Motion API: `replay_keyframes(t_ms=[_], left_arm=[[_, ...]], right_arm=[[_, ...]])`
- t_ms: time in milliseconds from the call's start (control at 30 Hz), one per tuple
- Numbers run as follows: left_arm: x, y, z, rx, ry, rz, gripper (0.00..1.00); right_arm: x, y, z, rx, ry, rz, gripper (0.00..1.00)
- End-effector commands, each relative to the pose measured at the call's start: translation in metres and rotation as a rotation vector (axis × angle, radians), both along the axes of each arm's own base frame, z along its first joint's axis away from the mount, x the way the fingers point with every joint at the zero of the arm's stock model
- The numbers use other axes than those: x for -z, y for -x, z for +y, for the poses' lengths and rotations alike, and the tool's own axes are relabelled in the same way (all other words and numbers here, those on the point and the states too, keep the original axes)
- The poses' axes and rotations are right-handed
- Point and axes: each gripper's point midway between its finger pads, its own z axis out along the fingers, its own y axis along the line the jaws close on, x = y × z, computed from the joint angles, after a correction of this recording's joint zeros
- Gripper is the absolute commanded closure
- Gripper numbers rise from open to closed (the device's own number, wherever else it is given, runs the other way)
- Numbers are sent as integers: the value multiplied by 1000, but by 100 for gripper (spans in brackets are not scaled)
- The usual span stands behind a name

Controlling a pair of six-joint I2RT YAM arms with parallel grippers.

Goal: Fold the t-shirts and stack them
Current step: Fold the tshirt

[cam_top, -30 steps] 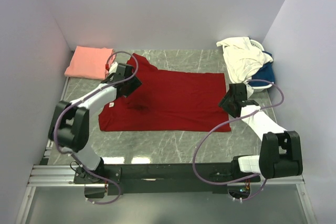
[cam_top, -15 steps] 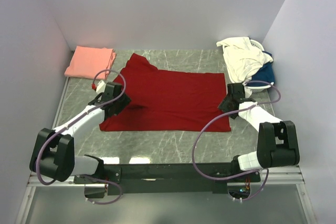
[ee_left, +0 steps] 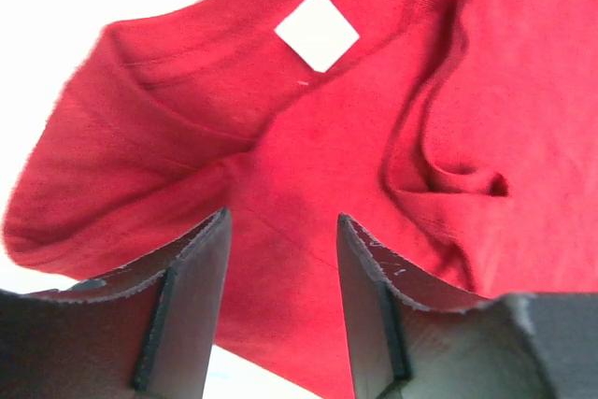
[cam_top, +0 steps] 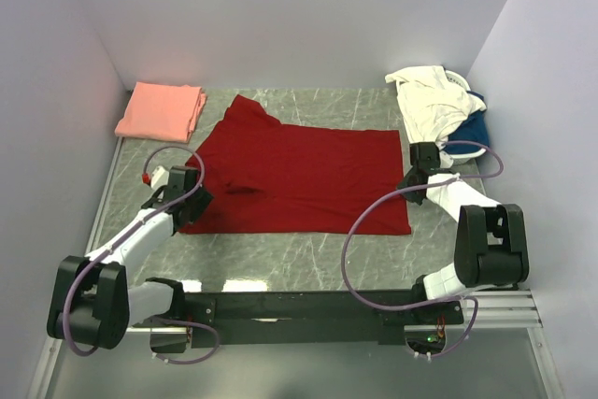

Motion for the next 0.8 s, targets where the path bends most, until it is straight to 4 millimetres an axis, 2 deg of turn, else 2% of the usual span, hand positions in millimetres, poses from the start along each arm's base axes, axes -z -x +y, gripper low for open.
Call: replay_keyframes(t_ms=[0,33,67,233,433,533,567,633,667,767], left_arm=[[6,5,11,-44,-5,14,47],[10,7,13,-52,-4,25,47],[12,8,14,-55,0,32,48],[26,16,19,-74,12,73,50],[30,22,26,-88,-2,84,51],[30,23,28,-91,0,84,50],[29,23,28,-92,1,78,50],[25,23,29,-92,1,72,50],[19,21,30,-90,0,56,50],[-6,14,32,-83,-14,-3,47]], right_arm=[[-10,-14,-8,27,15,-32,96],[-10,-15,-9,28,16,-31,95],[-10,-15,-18,59,19,-31,96],[-9,-19,-20,66,12,-27,95],[-15,-32,-21,74,-4,-34,88],[-13,-32,-22,77,-2,-30,73],[-13,-31,-22,80,1,-27,58],[-18,-29,-22,78,0,-38,44],[-22,-29,-21,73,-2,-46,33],[-38,-26,-18,46,-4,-86,29]])
